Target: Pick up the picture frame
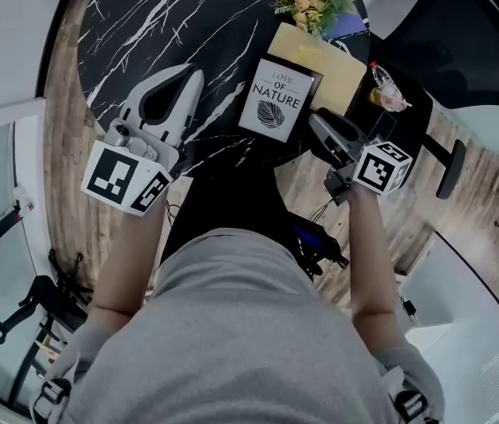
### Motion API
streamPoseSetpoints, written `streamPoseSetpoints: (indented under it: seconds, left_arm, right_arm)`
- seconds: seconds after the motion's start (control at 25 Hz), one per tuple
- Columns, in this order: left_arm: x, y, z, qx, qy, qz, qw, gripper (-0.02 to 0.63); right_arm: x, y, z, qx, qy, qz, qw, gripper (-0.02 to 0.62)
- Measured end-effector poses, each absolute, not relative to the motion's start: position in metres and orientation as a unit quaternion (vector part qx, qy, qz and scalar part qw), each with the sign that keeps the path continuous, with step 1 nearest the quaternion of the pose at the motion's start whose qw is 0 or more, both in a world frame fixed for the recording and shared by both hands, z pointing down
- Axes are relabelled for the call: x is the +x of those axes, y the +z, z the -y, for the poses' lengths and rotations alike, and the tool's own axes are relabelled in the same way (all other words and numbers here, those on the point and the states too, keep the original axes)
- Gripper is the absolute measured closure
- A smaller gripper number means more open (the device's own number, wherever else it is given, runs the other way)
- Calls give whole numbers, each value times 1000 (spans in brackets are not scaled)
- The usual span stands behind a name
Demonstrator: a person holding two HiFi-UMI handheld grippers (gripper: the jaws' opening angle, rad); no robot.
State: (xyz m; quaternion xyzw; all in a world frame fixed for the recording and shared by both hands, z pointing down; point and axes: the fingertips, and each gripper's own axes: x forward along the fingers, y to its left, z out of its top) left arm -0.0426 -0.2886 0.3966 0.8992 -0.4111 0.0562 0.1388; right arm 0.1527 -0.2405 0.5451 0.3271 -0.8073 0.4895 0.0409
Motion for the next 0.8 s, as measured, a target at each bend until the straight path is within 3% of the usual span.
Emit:
streamPoseSetpoints:
  seconds: [0.8]
  left_arm:
    - [-66, 425, 285, 886, 79, 430, 152, 600]
  right_arm:
    - [137, 623, 224, 300, 565, 764, 90, 408]
